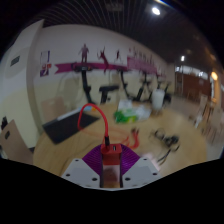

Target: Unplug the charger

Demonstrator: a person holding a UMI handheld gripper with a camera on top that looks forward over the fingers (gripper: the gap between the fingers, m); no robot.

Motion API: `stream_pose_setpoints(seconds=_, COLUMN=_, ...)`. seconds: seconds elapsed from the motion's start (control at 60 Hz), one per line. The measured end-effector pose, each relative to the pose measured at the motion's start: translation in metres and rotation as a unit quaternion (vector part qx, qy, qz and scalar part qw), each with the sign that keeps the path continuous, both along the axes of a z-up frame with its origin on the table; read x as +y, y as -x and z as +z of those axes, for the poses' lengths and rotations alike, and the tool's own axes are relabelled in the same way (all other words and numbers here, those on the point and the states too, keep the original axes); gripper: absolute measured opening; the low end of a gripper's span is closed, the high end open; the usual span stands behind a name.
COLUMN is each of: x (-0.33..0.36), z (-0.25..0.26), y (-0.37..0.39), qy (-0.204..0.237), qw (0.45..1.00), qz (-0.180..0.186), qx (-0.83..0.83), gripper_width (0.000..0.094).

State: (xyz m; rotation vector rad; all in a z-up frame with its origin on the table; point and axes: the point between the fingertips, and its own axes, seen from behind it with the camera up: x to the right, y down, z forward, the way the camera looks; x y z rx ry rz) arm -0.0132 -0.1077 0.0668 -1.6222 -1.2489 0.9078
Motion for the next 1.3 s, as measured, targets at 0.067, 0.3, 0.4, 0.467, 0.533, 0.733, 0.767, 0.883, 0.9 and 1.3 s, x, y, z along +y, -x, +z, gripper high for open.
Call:
stream_pose_setpoints(seconds=0.067, x=0.014, z=0.051, y=0.009, qy=-0.02, qw=0.999, qz=-0.005, qx=0.043, gripper_width=0.021)
stream_pose_setpoints(seconds=0.3, x=0.107, z=0.099, y=-0.005, qy=-0.01, qw=0.999, qz=-0.029, qx=-0.01, gripper_width=0.021)
stream_pose_setpoints(seconds=0.4, x=0.161, z=0.055, y=-0.034, qy=-0.029, qw=0.994, qz=-0.043, qx=-0.092, gripper_width=0.021)
stream_pose_setpoints(seconds=0.467, x=0.181, z=0.023, y=-0.05, qy=-0.033, qw=0.988, qz=-0.043, qx=-0.146, gripper_width=0.021)
stream_pose_setpoints(seconds=0.533, x=0.194, z=-0.006, y=-0.066, qy=-0.037, qw=0.981, qz=-0.035, qx=-0.189, gripper_width=0.0212)
stream_pose_setpoints(seconds=0.733, x=0.215, z=-0.066, y=-0.076, qy=-0.036, qw=0.963, qz=-0.043, qx=-0.265, gripper_width=0.0491)
stream_pose_setpoints(seconds=0.767, x=0.217, z=-0.065, y=-0.078, qy=-0.031, qw=0.962, qz=-0.052, qx=-0.265, gripper_width=0.0642)
stream_pose_setpoints(seconds=0.883, x=0.21, z=-0.036, y=-0.094, qy=-0.025, qw=0.969, qz=-0.053, qx=-0.241, gripper_width=0.0845)
stream_pose_setpoints(seconds=0.9, x=0.209, z=-0.031, y=-0.097, qy=-0.027, qw=0.969, qz=-0.054, qx=-0.238, gripper_width=0.0855)
stream_pose_setpoints(seconds=1.3, x=0.058, z=0.164, y=-0.251, qy=-0.001, qw=0.989, qz=-0.052, qx=-0.135, gripper_width=0.0857)
